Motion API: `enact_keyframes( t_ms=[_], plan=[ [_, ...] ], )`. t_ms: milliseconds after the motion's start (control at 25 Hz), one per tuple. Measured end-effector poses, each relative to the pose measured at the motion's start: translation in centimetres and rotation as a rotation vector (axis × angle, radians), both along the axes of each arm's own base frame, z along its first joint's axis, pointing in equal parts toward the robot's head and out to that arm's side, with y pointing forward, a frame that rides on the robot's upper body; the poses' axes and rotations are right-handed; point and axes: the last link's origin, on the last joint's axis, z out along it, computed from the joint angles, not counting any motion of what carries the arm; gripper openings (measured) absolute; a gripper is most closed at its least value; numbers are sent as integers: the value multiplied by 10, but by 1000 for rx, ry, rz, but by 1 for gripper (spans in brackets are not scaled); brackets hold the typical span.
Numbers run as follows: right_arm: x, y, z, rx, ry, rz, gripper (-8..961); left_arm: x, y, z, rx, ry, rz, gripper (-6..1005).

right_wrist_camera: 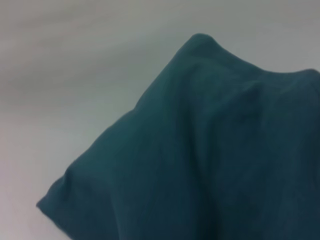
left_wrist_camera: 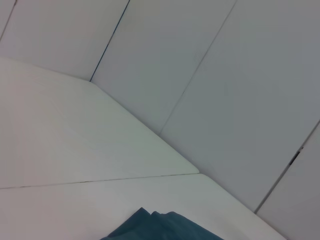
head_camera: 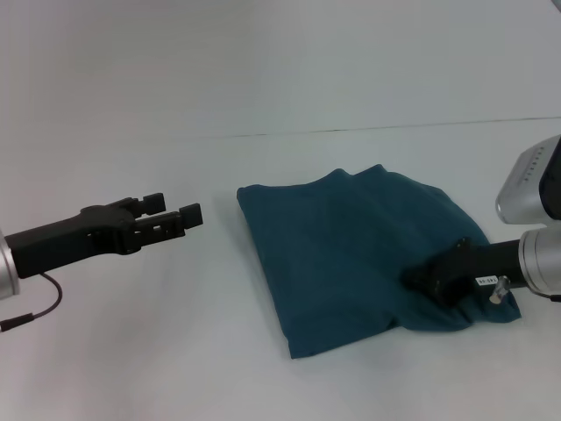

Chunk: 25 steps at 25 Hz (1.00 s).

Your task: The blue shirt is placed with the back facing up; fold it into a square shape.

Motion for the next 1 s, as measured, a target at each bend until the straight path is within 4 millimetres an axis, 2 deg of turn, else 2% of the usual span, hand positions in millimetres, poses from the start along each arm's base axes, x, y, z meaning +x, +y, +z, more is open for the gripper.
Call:
enact_keyframes(
  t_ms=[120,360,480,640,840,1000],
  plan=[
    [-6,2,6,20,35,11,4,0,0,-1,-2,0,-2,933],
    [-27,-2,50,84,165,1,5,0,0,-1,-4,0,-6,933],
    [-41,-8,55,34,215,0,5,0,0,-1,-3,2,-8,932],
    [-49,-7,38,-57,161,-30,5,2,1,0,-1,4,-14,932],
    [-51,2,0,-135,56,-79,6,2,2,1,0,5,-17,932],
    [-53,9,-20,-169,20,-97,6,2,1,0,-2,6,-16,931]
  ],
)
